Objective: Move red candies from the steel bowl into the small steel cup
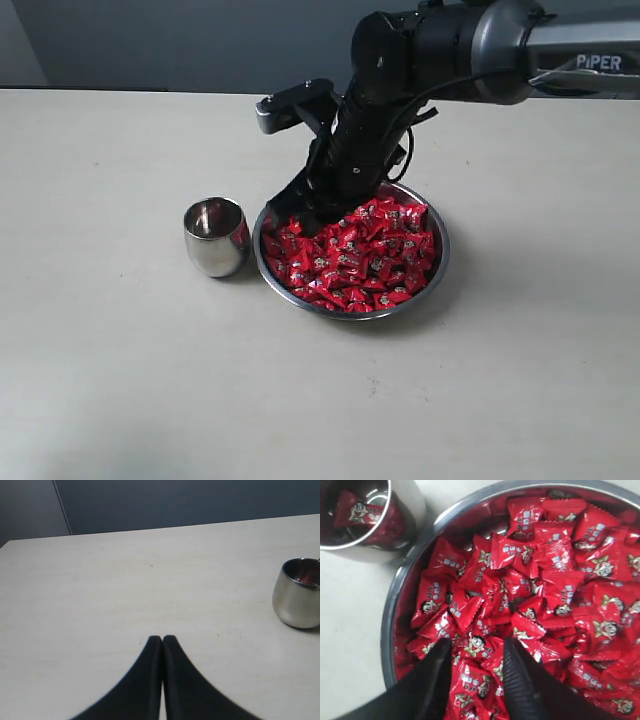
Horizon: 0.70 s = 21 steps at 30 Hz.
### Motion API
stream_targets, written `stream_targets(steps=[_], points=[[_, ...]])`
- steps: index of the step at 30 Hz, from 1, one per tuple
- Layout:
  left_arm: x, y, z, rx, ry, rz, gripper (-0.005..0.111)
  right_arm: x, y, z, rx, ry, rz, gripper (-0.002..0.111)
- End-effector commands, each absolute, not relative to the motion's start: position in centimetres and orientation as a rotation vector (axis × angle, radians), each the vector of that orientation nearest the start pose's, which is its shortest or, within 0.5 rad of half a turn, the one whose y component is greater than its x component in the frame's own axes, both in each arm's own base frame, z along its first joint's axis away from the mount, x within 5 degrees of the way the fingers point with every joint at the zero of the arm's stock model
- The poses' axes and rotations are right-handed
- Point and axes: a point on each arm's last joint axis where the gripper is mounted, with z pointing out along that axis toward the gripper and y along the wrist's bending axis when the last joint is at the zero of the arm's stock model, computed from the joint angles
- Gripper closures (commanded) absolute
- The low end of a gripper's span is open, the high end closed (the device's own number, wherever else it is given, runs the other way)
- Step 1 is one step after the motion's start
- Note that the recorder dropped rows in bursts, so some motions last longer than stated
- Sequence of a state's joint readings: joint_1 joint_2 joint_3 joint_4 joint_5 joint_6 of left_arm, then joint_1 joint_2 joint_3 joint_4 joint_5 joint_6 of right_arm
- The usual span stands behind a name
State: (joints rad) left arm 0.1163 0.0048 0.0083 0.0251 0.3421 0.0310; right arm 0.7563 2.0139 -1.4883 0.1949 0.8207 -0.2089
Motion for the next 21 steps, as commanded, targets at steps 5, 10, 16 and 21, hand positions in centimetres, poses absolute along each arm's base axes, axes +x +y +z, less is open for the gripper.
stream_targets(steps=[5,10,16,21], points=[[5.3,0.7,18.3,-0.055,1.821,0.124,0.106,29.4,30.0,17.0,-1.149,2.651,0.394,0.074],[5.3,0.7,18.3,-0.055,1.821,0.124,0.106,29.3,30.5,15.2,-1.166,2.690,0.450,0.074],[5.3,0.7,18.3,-0.055,1.821,0.124,0.106,29.4,30.6,14.2,-1.165,2.701,0.441,0.074],[5.3,0.7,18.3,-0.055,1.821,0.124,0.106,29.6,30.6,13.6,-1.168,2.699,0.427,0.090]])
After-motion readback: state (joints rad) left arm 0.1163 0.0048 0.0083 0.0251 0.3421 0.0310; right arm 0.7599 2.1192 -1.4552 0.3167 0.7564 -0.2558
